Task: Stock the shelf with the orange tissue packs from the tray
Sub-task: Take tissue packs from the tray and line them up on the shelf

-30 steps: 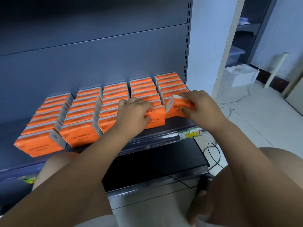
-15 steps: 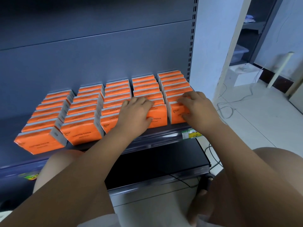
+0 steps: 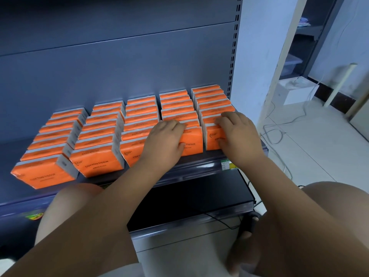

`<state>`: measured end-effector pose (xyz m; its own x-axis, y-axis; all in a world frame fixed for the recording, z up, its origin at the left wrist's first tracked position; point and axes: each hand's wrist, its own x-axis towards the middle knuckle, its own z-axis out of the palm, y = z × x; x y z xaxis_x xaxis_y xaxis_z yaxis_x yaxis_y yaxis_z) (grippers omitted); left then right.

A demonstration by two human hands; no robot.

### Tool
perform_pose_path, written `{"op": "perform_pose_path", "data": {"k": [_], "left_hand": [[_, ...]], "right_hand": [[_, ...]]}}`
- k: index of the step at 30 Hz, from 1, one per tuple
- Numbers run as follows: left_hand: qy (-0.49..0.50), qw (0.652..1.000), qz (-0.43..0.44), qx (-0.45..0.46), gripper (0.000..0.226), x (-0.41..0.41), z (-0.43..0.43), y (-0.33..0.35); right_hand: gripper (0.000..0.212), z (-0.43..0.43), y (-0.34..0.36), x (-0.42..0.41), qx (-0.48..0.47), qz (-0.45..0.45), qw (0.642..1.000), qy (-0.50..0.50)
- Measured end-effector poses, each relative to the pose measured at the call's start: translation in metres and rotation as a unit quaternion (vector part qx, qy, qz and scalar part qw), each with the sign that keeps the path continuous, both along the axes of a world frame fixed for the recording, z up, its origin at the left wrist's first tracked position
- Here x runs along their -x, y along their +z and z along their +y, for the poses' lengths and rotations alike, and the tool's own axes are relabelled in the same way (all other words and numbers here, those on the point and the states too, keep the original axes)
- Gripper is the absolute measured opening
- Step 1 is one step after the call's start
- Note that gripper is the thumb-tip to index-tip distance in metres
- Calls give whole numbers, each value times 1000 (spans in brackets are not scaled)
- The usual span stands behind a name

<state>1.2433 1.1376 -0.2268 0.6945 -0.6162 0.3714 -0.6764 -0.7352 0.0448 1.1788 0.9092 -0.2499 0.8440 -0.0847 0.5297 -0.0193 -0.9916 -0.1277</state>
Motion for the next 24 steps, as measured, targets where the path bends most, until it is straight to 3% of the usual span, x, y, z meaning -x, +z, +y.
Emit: {"op": "perform_pose_path", "data": {"k": [8,20,24], "left_hand": [[55,997,-47,22,53,19,0,-1],[198,969,-98,114,57,49,105,14],[296,943,-101,114,62,75,175,17]], "right_hand": [[47,44,6,8,-11,-26,1000,3],[55,161,31,5,-177,-18,967,182],[58,234,48,6,-181,-2,949,257]]}}
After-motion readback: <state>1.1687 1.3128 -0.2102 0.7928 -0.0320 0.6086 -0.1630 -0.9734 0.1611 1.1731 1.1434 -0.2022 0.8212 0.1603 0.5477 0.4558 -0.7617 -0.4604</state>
